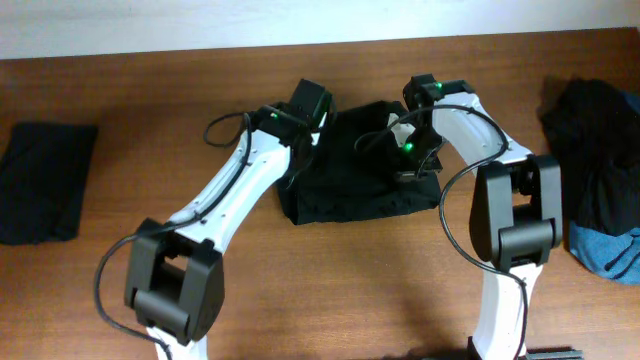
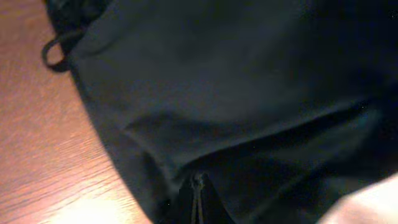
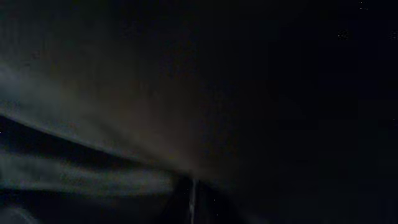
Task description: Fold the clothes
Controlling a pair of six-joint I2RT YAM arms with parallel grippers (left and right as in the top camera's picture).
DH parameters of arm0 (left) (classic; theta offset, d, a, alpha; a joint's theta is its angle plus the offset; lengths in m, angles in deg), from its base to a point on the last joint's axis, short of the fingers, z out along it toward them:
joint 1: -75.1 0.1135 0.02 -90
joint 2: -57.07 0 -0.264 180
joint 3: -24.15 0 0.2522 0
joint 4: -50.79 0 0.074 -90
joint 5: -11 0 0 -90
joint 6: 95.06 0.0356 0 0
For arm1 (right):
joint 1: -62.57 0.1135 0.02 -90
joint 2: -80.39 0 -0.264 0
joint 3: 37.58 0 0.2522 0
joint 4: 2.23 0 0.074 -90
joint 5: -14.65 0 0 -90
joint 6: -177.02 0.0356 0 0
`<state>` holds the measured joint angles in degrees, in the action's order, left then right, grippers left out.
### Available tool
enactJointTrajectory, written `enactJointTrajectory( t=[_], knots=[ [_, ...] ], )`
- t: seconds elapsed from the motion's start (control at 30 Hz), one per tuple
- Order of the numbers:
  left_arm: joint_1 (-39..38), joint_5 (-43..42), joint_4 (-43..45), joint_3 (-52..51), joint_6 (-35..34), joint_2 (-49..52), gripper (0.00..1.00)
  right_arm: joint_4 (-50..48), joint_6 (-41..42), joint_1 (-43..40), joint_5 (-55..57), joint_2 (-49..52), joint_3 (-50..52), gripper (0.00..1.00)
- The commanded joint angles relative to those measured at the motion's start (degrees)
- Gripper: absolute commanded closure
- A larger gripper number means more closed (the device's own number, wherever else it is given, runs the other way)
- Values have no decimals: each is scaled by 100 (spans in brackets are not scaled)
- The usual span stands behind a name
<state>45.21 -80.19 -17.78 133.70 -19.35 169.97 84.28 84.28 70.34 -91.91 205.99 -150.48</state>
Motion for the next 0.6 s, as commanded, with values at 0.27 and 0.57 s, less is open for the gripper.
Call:
enactJointTrajectory(
  t=[0.27, 0.57],
  knots=[
    [-46, -828, -13, 46, 85, -37, 99, 756, 63, 0, 308, -704, -728, 77],
    [-310, -868, 122, -350, -94, -35, 99, 984, 136, 0, 365, -713, -531, 96]
  ],
)
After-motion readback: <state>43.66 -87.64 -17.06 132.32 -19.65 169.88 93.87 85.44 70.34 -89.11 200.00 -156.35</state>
